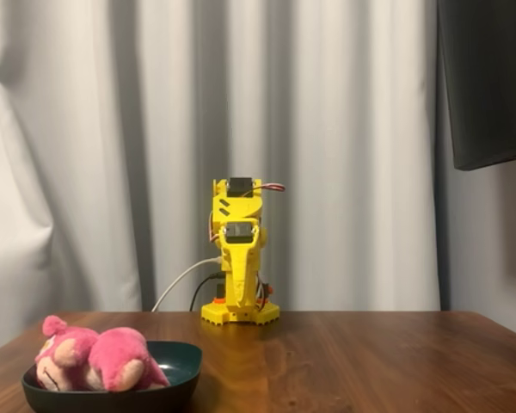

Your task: Grasp a strawberry bear and put it in the bin.

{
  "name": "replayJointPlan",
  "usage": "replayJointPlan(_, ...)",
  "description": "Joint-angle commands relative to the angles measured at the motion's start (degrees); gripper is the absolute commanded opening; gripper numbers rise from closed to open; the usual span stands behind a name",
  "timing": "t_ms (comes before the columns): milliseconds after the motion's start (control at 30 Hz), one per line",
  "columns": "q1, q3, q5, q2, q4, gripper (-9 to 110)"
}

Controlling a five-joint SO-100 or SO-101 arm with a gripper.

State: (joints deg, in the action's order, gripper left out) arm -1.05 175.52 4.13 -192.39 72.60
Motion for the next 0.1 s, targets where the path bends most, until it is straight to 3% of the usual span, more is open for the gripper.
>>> replayJointPlan(0, -0.9, -0.3, -0.5, -1.5, -0.6, 0)
replayJointPlan(67, -0.9, -0.3, -0.5, -1.5, -0.6, 0)
